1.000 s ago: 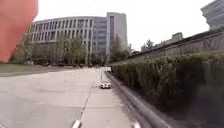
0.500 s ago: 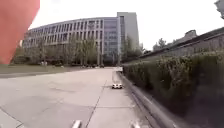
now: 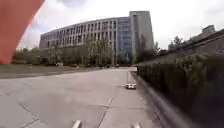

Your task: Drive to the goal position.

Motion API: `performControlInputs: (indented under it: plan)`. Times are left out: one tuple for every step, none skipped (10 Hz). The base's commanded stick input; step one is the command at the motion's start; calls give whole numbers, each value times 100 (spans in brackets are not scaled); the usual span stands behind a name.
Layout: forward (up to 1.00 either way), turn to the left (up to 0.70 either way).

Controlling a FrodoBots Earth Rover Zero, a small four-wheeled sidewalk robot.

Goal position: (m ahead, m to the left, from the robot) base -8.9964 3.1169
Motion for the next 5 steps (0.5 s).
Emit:
performControlInputs:
  plan:
    - [0,70]
    - [0,75]
    - [0,85]
    - [0,85]
    - [0,85]
